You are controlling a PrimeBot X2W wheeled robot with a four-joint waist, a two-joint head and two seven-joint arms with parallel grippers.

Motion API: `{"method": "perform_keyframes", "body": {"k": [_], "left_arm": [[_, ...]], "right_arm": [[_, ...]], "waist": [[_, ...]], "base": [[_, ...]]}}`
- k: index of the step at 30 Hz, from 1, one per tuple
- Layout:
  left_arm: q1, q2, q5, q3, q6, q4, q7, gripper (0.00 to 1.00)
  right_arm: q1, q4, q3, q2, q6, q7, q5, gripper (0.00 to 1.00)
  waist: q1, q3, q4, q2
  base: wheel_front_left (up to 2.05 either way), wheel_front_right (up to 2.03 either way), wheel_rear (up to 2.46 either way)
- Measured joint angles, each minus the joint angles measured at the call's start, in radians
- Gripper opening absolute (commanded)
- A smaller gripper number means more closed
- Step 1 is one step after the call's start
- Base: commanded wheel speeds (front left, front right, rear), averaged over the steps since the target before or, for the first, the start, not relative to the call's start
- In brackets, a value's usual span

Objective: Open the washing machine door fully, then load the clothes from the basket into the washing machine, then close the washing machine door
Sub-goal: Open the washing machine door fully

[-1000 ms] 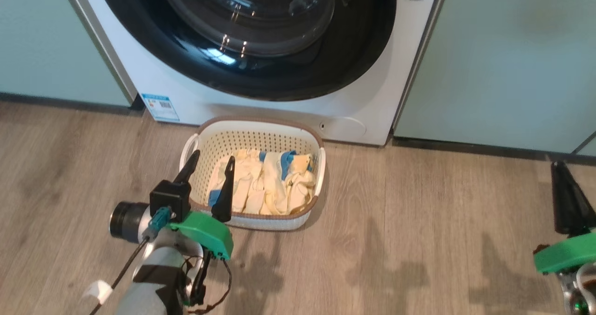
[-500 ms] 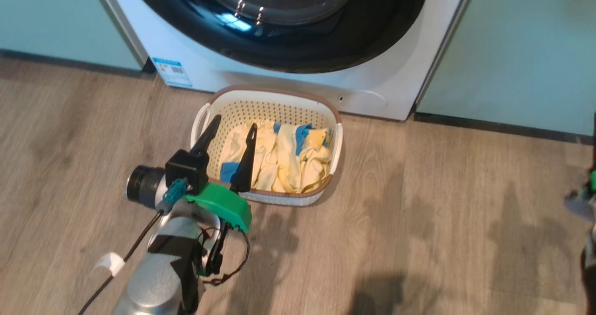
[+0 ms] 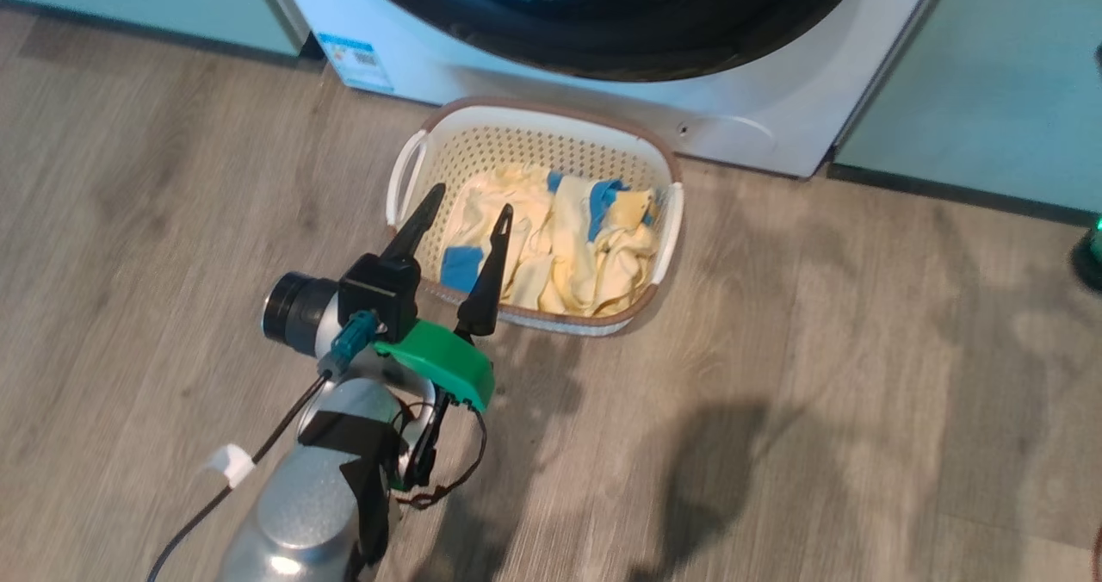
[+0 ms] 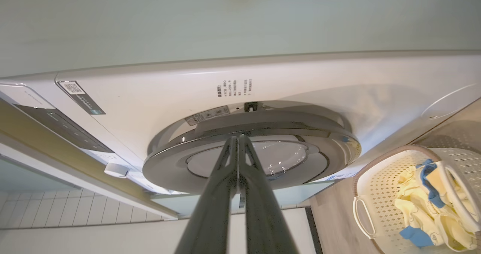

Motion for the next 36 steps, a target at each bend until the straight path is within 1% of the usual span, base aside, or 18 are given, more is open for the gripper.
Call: {"method": "perform_keyframes", "body": {"k": [3,6,11,18,23,25,30,36], "left_arm": [[-0.004,-0.002,0.000,-0.005,0.001,-0.006,0.000,1.00],[-0.018,-0.002,0.000,-0.011,0.002,-0.015,0.000,1.00],[-0.043,-0.003,0.000,-0.030,0.006,-0.033,0.000,1.00],[-0.066,-0.004,-0.021,-0.048,0.018,-0.039,0.000,1.00],[-0.068,-0.007,-0.036,-0.071,0.019,-0.046,0.000,1.00],[-0.077,-0.007,-0.036,-0.078,0.028,-0.050,0.000,1.00],[-0.096,-0.008,-0.053,-0.099,0.037,-0.058,0.000,1.00],[-0.099,-0.008,-0.064,-0.107,0.047,-0.063,0.000,1.00]], "right_arm": [[-0.072,0.055,0.003,-0.034,0.000,0.084,0.035,0.00],[-0.140,0.111,0.017,-0.065,0.000,0.140,0.037,0.00],[-0.252,0.185,0.049,-0.091,0.000,0.171,0.032,0.00],[-0.426,0.250,0.108,-0.095,0.000,0.208,0.006,0.00],[-0.499,0.305,0.140,-0.095,0.000,0.226,-0.022,0.00],[-0.531,0.326,0.149,-0.094,0.000,0.233,-0.029,0.00],[-0.613,0.354,0.168,-0.090,0.000,0.241,-0.045,0.00],[-0.659,0.371,0.182,-0.076,0.000,0.241,-0.064,0.00]], "waist": [[0.0000,0.021,0.015,0.0000],[0.0000,0.043,0.027,0.0000],[0.0001,0.080,0.043,0.0000],[0.0001,0.127,0.060,0.0000],[0.0000,0.148,0.077,0.0000],[0.0000,0.157,0.085,0.0000],[0.0001,0.180,0.101,0.0000],[0.0001,0.195,0.114,0.0000]], "base": [[0.00,0.00,0.00],[0.00,0.00,0.00],[0.00,0.00,0.00],[0.00,0.00,0.00],[0.00,0.00,0.00],[0.00,0.00,0.00],[0.00,0.00,0.00],[0.00,0.00,0.00]]}}
